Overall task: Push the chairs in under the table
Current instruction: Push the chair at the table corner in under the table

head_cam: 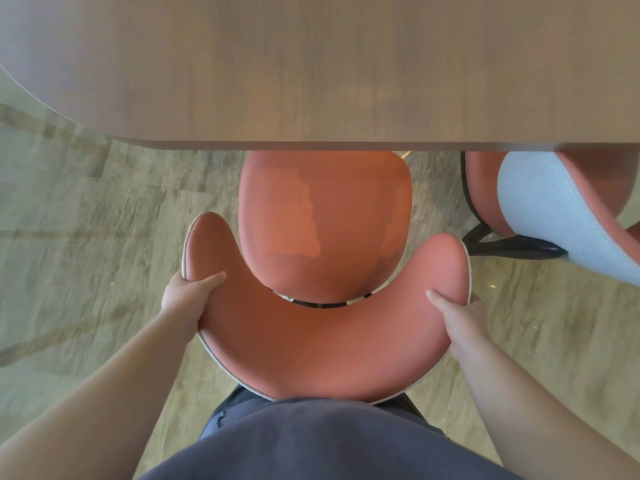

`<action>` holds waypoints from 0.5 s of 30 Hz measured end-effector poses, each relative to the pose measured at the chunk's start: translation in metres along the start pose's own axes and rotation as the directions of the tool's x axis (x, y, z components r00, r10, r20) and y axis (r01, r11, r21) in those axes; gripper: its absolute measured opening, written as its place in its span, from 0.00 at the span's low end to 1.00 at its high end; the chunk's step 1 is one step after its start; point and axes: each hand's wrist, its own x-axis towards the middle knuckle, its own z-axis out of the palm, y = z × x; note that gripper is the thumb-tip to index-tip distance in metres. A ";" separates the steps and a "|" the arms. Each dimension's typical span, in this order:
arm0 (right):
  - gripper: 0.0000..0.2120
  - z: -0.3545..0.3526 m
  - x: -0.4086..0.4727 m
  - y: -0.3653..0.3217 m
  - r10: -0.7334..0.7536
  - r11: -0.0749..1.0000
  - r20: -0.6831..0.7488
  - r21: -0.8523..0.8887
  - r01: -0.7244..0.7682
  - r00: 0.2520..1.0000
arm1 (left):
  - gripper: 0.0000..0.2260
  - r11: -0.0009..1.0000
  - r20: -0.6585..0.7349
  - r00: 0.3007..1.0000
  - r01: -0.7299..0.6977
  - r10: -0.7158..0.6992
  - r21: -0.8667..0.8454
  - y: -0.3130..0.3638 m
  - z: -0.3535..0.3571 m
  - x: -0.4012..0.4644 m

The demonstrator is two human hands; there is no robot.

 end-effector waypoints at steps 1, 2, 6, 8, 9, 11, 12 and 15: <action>0.41 0.000 -0.001 0.003 0.007 1.000 -0.003 0.017 -0.007 1.000 | 0.20 1.000 0.003 1.000 0.004 -0.004 -0.010 0.000 0.000 0.001; 0.40 -0.001 -0.003 0.006 0.018 0.999 -0.003 0.037 -0.018 1.000 | 0.20 1.000 0.001 1.000 0.006 -0.006 -0.011 -0.001 0.001 0.000; 0.35 -0.003 -0.004 0.008 0.106 0.992 0.059 0.069 -0.110 0.993 | 0.33 1.000 -0.034 0.999 -0.010 0.010 0.016 0.000 0.002 -0.004; 0.36 -0.003 -0.001 0.008 0.108 0.993 0.049 0.052 -0.111 0.993 | 0.39 0.999 -0.037 0.999 -0.007 0.008 0.033 0.000 0.001 -0.006; 0.37 -0.002 0.000 0.008 0.103 0.994 0.037 0.037 -0.105 0.994 | 0.37 1.000 -0.026 1.000 0.005 -0.004 0.023 0.000 0.001 -0.005; 0.36 -0.001 0.000 0.008 0.101 0.995 0.020 0.021 -0.102 0.995 | 0.28 0.997 0.025 0.998 0.062 -0.061 -0.034 0.000 -0.002 -0.001; 0.36 -0.001 0.000 0.008 0.102 0.995 0.020 0.018 -0.102 0.995 | 0.24 0.995 0.052 0.995 0.087 -0.084 -0.058 0.001 -0.003 0.000; 0.36 -0.001 0.000 0.009 0.097 0.995 0.019 0.009 -0.097 0.995 | 0.24 0.993 0.075 0.993 0.096 -0.091 -0.065 0.000 -0.004 0.004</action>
